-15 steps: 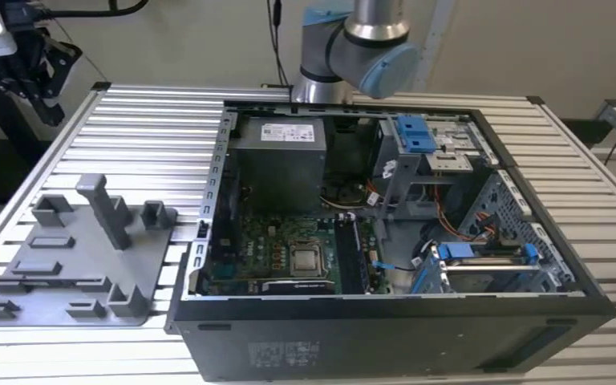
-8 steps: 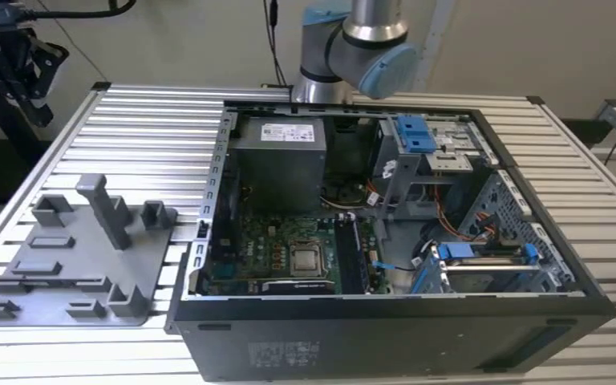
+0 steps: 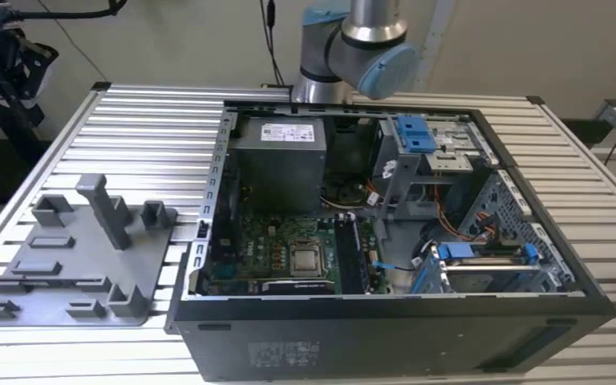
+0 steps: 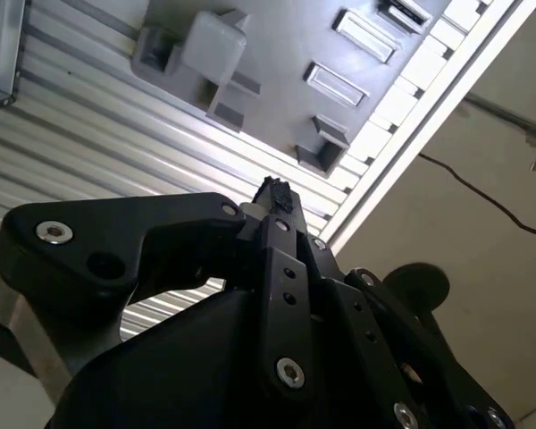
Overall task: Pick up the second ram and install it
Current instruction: 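Reach for the second ram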
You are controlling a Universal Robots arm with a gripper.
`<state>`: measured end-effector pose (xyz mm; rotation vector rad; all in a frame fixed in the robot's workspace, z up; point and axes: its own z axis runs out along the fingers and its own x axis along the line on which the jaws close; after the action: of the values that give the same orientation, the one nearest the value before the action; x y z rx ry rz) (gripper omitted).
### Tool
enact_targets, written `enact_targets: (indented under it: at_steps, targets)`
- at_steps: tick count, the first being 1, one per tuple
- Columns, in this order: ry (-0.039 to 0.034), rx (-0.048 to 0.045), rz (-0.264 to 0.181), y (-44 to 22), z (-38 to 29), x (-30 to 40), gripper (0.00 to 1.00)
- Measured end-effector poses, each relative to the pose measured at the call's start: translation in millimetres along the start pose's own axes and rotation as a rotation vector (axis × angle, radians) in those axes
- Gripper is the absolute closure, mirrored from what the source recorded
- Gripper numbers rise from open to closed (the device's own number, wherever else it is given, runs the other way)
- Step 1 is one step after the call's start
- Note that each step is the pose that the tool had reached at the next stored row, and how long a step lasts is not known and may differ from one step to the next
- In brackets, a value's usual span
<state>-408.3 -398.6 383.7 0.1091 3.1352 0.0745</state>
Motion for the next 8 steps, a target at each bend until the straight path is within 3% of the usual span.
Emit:
enact_targets:
  at_steps: [8]
  targets:
    - [0.0001, 0.0001, 0.0, -2.4, 0.1, 0.2, 0.89]
